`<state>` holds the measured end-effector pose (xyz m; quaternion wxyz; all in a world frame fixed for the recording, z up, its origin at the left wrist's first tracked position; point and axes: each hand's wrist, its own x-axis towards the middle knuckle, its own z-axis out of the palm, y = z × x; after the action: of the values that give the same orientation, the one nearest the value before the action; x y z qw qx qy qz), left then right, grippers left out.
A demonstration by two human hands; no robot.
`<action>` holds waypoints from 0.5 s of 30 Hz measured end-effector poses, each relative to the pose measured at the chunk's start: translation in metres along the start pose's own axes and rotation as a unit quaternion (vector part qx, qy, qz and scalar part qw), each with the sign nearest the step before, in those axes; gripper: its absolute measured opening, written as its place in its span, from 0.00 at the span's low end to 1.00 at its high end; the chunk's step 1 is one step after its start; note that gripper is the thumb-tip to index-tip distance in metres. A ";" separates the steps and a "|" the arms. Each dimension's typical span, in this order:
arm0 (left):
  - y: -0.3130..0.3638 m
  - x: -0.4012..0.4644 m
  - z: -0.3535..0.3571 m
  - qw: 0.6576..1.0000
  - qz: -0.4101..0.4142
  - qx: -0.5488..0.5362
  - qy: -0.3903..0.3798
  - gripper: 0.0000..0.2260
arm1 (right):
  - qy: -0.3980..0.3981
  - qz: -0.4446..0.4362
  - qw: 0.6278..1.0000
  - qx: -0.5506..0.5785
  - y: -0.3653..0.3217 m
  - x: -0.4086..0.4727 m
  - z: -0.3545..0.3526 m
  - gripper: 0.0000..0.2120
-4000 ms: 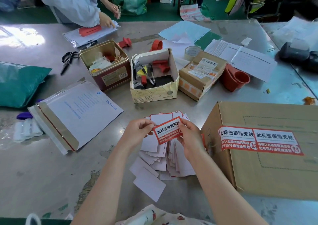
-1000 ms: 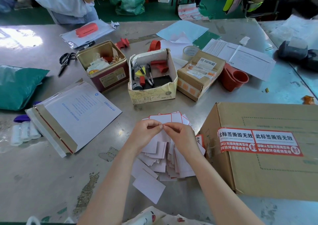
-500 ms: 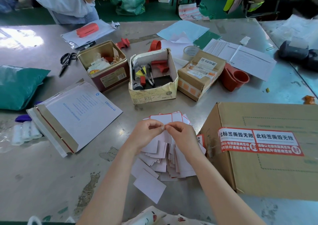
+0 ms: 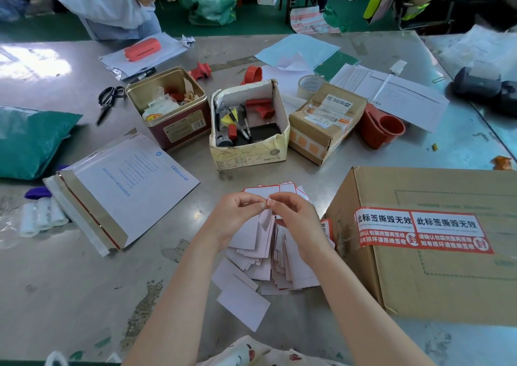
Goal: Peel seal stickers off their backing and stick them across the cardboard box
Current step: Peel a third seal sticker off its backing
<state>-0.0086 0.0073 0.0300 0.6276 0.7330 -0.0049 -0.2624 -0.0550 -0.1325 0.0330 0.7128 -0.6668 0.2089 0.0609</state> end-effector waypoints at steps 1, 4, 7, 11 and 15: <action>0.000 0.000 0.000 1.000 -0.002 0.000 0.001 0.05 | -0.002 0.002 1.000 0.002 0.001 0.000 0.000 0.05; 0.000 -0.001 0.000 1.000 -0.009 -0.012 0.004 0.06 | -0.004 0.013 1.000 0.022 0.001 0.001 0.000 0.06; 0.001 -0.002 0.001 1.000 -0.012 -0.013 0.007 0.06 | -0.008 0.020 0.999 0.026 0.000 0.002 0.001 0.06; 0.004 -0.004 0.003 1.000 -0.009 -0.018 0.009 0.06 | -0.011 0.024 0.999 0.028 0.000 0.001 0.000 0.06; 0.004 -0.005 0.004 0.999 -0.011 -0.028 0.013 0.06 | -0.016 0.020 0.999 0.022 0.002 0.001 0.000 0.04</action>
<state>-0.0130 0.0045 0.0354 0.6448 0.7186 0.0184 -0.2597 -0.0546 -0.1327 0.0310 0.7294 -0.6453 0.2121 0.0810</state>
